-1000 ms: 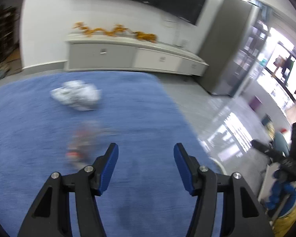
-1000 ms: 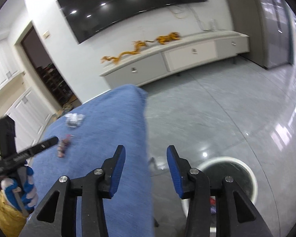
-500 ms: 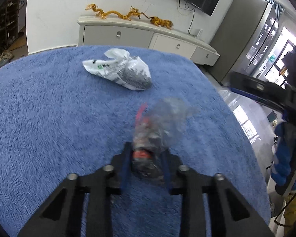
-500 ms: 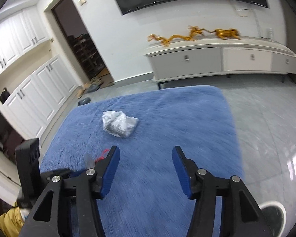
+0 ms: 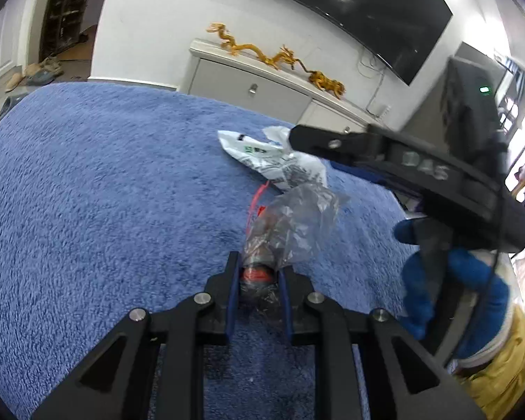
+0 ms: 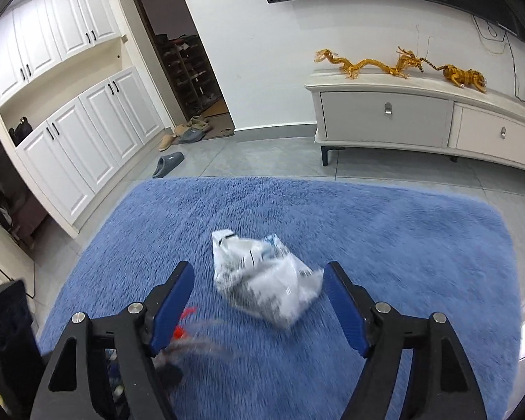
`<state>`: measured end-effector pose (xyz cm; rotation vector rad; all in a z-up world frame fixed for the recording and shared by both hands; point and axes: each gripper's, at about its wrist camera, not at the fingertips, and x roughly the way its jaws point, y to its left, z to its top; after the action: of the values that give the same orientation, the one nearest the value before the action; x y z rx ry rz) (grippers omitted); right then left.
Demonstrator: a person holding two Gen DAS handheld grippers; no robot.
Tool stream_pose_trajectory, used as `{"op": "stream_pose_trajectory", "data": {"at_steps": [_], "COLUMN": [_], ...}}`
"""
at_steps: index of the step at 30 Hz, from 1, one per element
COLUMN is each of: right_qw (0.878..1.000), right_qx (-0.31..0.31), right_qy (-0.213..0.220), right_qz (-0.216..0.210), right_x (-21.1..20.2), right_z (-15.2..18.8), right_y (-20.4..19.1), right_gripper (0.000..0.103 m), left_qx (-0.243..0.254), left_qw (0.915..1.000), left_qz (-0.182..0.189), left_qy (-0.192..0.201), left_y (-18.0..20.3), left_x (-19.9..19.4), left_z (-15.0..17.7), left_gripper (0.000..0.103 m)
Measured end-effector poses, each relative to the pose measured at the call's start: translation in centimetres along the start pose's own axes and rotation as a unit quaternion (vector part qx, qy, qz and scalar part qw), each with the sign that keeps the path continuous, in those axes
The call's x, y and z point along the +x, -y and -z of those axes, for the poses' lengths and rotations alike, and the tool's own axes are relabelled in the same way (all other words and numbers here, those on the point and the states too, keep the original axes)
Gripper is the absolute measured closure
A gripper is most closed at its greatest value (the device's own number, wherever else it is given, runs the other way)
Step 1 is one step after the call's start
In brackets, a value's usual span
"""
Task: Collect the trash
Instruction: 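Grasp the clear plastic bag with the left tool while the right tool grasps the white printed bag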
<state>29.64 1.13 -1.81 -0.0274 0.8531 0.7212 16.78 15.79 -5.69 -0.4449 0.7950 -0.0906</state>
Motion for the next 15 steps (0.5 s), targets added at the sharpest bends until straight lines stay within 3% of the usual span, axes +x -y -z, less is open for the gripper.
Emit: {"op": "stream_pose_trajectory", "data": {"at_steps": [4, 6, 9, 11, 15], "right_qw": [1.000, 0.999, 0.999, 0.999, 0.999], "right_qx": [0.009, 0.004, -0.003, -0.002, 0.014], "right_qy": [-0.021, -0.029, -0.032, -0.033, -0.025], "right_qz": [0.015, 0.021, 0.015, 0.019, 0.026], "right_x": [2.0, 2.4, 1.5, 0.5, -2.7], "right_z": [0.3, 0.9, 1.8, 2.4, 4.1], "right_y": [0.3, 0.3, 0.1, 0.3, 1.0], "right_gripper": [0.028, 0.034, 0.054, 0.076, 0.077], "left_qx": [-0.006, -0.004, 0.005, 0.017, 0.035], "left_qw": [1.0000, 1.0000, 0.9999, 0.9994, 0.9979], "left_qz": [-0.001, -0.003, -0.010, -0.022, -0.046], "left_qy": [0.005, 0.006, 0.013, 0.021, 0.030], "left_y": [-0.4, -0.3, 0.0, 0.7, 1.7], "left_x": [-0.5, -0.7, -1.3, -1.9, -3.4], "left_z": [0.3, 0.5, 0.9, 1.2, 2.3], "left_gripper": [0.084, 0.084, 0.084, 0.084, 0.084]}}
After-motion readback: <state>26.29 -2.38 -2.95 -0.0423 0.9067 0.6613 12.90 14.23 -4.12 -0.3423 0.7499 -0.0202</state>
